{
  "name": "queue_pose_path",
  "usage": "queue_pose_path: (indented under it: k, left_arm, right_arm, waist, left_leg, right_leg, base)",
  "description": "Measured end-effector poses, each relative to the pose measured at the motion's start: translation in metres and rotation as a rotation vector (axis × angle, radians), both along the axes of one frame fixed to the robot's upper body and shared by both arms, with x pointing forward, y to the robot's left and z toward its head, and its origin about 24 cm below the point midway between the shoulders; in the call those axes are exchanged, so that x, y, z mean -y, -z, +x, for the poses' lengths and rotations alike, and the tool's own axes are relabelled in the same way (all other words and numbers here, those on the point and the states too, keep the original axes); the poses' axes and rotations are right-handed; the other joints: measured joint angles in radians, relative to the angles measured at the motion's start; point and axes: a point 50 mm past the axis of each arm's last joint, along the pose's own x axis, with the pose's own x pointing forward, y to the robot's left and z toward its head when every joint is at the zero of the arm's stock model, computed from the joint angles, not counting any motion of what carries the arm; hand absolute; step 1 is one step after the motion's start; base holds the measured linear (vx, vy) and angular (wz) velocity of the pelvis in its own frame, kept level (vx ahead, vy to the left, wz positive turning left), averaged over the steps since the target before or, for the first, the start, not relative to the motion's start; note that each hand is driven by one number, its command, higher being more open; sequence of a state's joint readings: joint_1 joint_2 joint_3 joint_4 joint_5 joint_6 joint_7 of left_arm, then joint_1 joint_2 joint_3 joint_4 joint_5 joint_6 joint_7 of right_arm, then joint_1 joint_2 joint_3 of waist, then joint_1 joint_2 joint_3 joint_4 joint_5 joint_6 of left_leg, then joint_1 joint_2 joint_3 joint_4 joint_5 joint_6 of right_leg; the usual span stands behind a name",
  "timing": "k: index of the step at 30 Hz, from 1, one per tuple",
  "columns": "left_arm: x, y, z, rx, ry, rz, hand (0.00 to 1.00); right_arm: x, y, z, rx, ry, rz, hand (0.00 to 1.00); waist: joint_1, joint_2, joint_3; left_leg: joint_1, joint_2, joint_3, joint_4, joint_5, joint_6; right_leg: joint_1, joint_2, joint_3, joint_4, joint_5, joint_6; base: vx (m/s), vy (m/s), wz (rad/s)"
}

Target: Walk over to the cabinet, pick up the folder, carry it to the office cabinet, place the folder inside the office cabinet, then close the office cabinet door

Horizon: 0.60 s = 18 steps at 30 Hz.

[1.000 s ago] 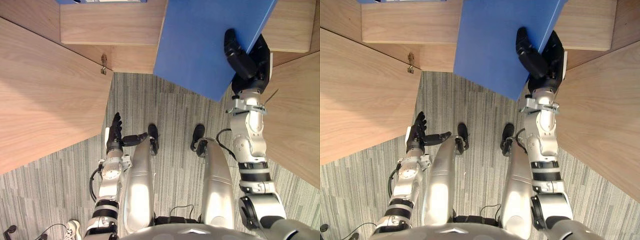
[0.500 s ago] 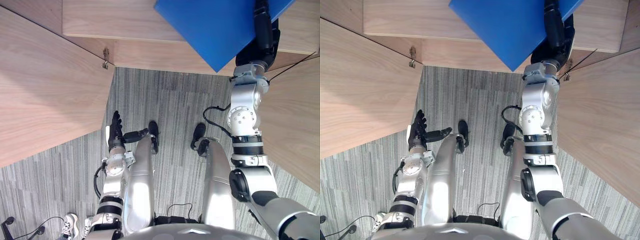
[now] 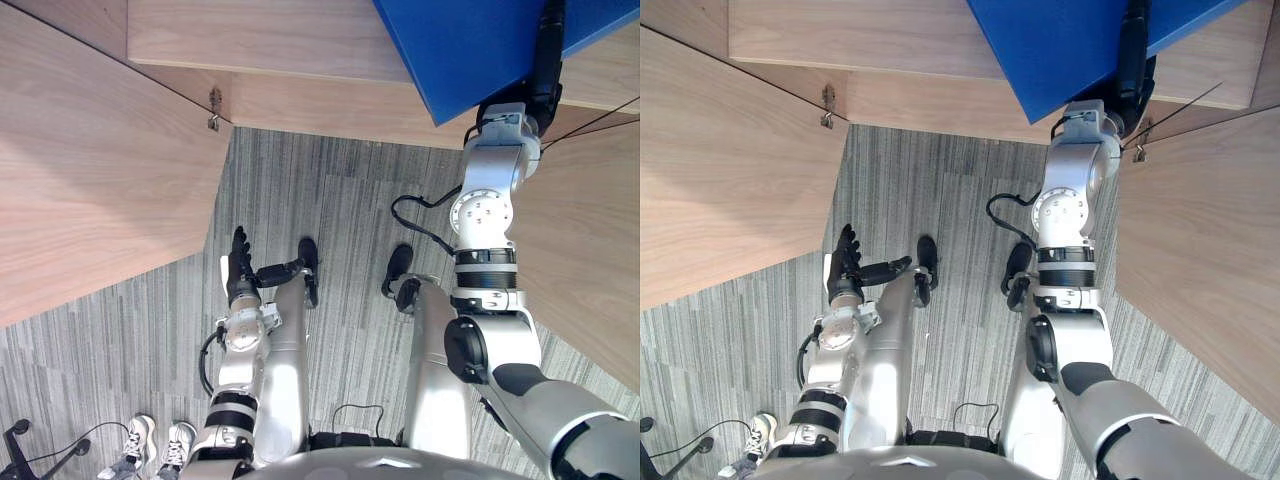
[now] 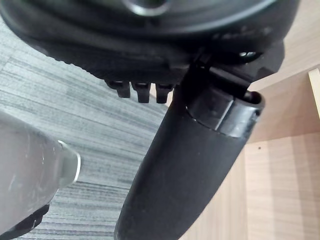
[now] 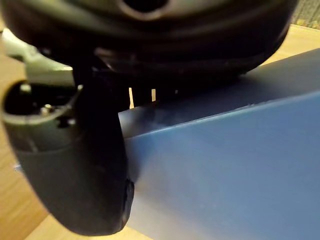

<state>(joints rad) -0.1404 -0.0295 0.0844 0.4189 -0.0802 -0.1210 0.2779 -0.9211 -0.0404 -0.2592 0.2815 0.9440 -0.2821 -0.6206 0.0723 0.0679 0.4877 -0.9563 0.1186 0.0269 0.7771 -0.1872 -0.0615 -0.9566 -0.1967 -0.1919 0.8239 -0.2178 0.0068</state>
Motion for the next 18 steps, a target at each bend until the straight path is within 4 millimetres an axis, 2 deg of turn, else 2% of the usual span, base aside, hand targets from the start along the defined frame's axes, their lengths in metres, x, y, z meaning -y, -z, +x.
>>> queue_pose_path:
  k: [10, 15, 18]
  left_arm:
    - [0.005, 0.005, -0.002, -0.021, -0.008, -0.028, 1.00]
    - [0.005, 0.006, -0.002, -0.028, -0.015, -0.043, 1.00]
    - [0.011, 0.012, -0.004, -0.065, 0.006, -0.037, 1.00]
  right_arm:
    - [-0.007, -0.014, 0.000, 0.037, -0.006, 0.016, 1.00]
    - [-0.016, -0.013, 0.000, 0.041, -0.023, 0.034, 1.00]
    - [-0.028, -0.008, 0.000, 0.027, -0.059, 0.030, 1.00]
  waist:
    - [-0.001, -0.002, -0.001]
    - [-0.006, -0.006, -0.003]
    - [-0.009, -0.008, -0.005]
  left_leg:
    - [0.030, -0.001, -0.004, -0.028, 0.006, -0.004]
    - [0.037, 0.000, 0.000, -0.038, 0.007, -0.003]
    - [0.084, 0.000, 0.017, -0.065, 0.010, 0.001]
  right_leg:
    - [0.032, 0.002, -0.008, -0.024, 0.001, 0.001]
    - [0.040, 0.003, -0.010, -0.035, 0.006, -0.001]
    - [0.079, 0.003, -0.004, -0.055, 0.013, 0.000]
  base:
    - [0.00, 0.004, 0.01]
    - [0.00, 0.000, 0.00]
    - [0.03, 0.031, -0.07]
